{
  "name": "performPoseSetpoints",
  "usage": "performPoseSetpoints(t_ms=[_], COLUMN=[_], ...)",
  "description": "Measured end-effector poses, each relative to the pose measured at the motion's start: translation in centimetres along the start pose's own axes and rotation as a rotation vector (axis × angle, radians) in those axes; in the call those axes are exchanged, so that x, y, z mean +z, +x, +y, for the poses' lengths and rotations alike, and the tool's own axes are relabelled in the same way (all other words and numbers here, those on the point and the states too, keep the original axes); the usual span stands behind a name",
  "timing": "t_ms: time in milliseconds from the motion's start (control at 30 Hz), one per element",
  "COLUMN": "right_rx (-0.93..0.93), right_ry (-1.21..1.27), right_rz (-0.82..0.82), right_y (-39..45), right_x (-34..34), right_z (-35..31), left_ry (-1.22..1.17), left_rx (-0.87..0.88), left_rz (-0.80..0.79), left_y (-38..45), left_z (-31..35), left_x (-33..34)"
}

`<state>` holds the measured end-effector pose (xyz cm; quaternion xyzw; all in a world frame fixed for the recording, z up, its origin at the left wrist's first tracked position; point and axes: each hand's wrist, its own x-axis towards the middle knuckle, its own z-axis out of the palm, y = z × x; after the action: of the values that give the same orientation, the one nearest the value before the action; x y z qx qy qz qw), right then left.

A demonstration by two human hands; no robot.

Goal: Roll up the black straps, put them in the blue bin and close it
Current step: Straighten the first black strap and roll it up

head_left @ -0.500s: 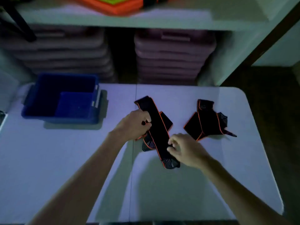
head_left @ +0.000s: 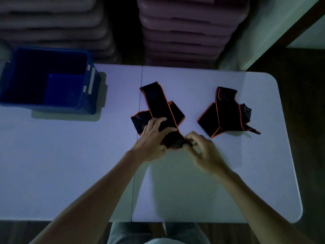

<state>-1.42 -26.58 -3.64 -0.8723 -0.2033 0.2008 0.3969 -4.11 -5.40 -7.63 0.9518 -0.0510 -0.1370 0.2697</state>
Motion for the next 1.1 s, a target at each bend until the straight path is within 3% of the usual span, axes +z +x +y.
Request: performPoseSetpoints(t_ms=[100, 233, 367, 567, 767, 867, 967, 1100], right_rx=[0.050, 0.056, 0.038, 0.168, 0.392, 0.396, 0.276, -0.068], right_ry=[0.387, 0.606, 0.767, 0.788, 0.720, 0.653, 0.233, -0.154], right_rz=[0.147, 0.234, 0.288, 0.231, 0.053, 0.015, -0.104, -0.383], right_y=[2.4, 5.6, 8.3, 11.9, 14.3, 13.7, 10.7, 6.2], right_x=[-2.9, -5.9, -7.8, -6.2, 3.0, 8.0, 12.0, 15.8], right_z=[-4.3, -9.5, -14.2, -17.9, -17.8, -16.1, -13.1, -10.0], left_ry=[-0.190, -0.504, -0.744, -0.747, -0.801, -0.785, -0.676, -0.512], left_rx=[-0.087, -0.245, -0.315, -0.344, -0.635, -0.800, -0.857, -0.857], left_rz=[0.135, 0.334, 0.396, 0.425, 0.359, 0.387, 0.322, 0.386], left_y=[0.6, 1.2, -0.6, -6.3, -11.4, -12.1, -12.6, -14.3], left_z=[0.2, 1.0, 0.9, -0.2, -4.7, -7.9, -9.7, -9.8], left_x=[-1.1, -4.8, -10.0, -15.6, -12.6, -8.3, -4.4, -2.1])
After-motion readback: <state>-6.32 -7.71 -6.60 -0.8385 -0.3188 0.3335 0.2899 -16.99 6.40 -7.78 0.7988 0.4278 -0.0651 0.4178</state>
